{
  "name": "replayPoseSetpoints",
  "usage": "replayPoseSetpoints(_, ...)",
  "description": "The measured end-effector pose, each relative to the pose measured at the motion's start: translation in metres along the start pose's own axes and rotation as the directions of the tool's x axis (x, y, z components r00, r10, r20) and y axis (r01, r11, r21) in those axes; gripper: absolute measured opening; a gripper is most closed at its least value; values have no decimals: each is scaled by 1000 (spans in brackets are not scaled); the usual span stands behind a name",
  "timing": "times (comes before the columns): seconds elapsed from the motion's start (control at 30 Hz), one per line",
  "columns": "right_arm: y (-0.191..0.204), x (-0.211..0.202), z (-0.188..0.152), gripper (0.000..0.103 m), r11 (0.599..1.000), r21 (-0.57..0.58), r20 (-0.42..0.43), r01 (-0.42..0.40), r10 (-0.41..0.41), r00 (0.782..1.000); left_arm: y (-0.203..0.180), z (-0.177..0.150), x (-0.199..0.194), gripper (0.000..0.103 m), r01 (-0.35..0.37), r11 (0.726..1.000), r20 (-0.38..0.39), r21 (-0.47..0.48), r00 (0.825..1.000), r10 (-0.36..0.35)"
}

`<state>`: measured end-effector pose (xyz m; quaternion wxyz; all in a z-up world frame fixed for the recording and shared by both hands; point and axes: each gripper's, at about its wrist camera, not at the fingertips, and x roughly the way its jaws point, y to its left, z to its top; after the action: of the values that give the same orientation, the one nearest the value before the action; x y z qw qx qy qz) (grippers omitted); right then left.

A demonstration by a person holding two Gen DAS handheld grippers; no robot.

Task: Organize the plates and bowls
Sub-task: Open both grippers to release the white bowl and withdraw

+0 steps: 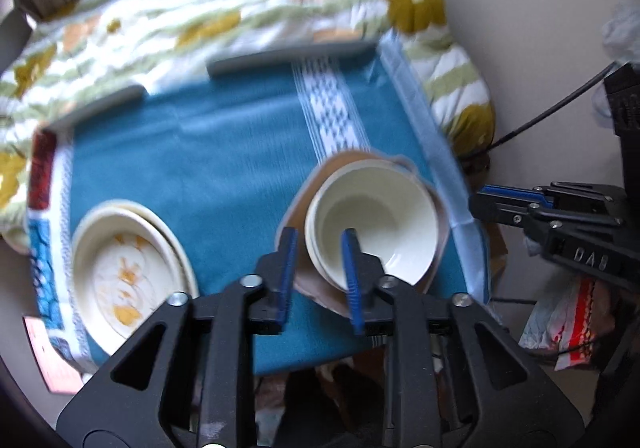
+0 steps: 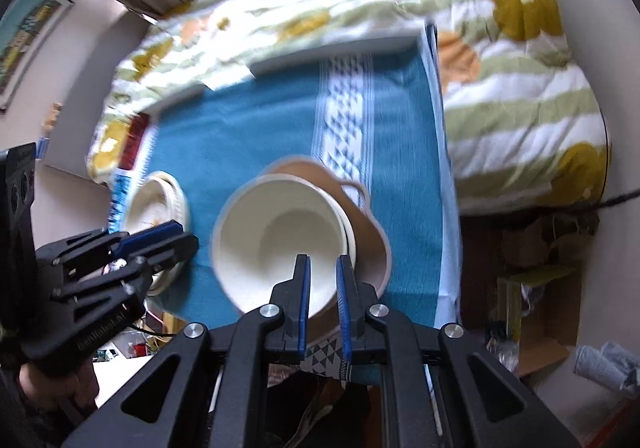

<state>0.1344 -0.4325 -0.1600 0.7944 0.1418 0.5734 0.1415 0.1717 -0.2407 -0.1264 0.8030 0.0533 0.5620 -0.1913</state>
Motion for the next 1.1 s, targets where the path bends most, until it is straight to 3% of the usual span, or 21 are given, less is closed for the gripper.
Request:
replayPoseSetpoints(0.03, 1, -11, 0, 12, 1000, -24, 19, -8, 9, 1000, 3, -1, -9, 50, -7, 1000, 29, 9, 1000, 7)
replayPoseSetpoints(0.07, 0, -17, -1, 14, 999, -42, 33, -3, 4, 999, 6, -2, -15, 87, -15, 1000, 48, 16, 999, 15)
replayPoseSetpoints(0.1, 0, -23, -2, 26, 998, -58, 45, 10, -8, 999, 10, -4, -21, 102, -26, 999, 76, 23, 997, 24)
replayPoseSetpoints(0.13, -3, -27, -4, 37, 997, -70, 59, 30, -26, 998, 15, -9, -25, 103, -38, 999, 110, 33, 993, 34)
replayPoseSetpoints(0.2, -10, -27, -5, 89, 996, -74, 61, 42, -38, 997, 23, -12, -20, 103, -61, 997, 95, 48, 994, 56)
replayPoseSetpoints(0.23, -16, -24, -6, 94, 996, -67, 52, 55, -51, 997, 29, -14, -11, 102, -80, 995, 66, 51, 995, 77)
replayPoseSetpoints(0.33, -26, -9, -3, 95, 991, -84, 23, 108, -107, 994, 45, -21, 13, 102, -79, 996, 6, 40, 997, 79)
replayPoseSetpoints(0.47, -36, 22, -1, 95, 949, -193, -31, 250, -261, 965, 57, -26, 44, 102, -75, 997, -66, 29, 995, 77)
replayPoseSetpoints(0.57, -44, 44, -1, 95, 937, -219, -72, 271, -293, 954, 59, -28, 66, 100, -68, 997, -111, 33, 991, 71)
replayPoseSetpoints(0.73, -45, 72, 0, 94, 929, -276, -140, 245, -291, 946, 52, -27, 93, 84, -48, 996, -178, 71, 982, 60)
replayPoseSetpoints(0.83, -36, 84, -1, 82, 899, -366, -150, 241, -313, 938, 45, -25, 101, 76, -35, 994, -193, 99, 980, 54)
replayPoseSetpoints(0.9, -35, 91, 0, 66, 898, -387, -173, 209, -293, 940, 41, -24, 107, 67, -19, 993, -208, 117, 977, 43)
replayPoseSetpoints(1.1, -29, 112, 0, 47, 895, -421, -225, 151, -264, 938, 31, -24, 125, 48, 17, 989, -240, 145, 971, 18)
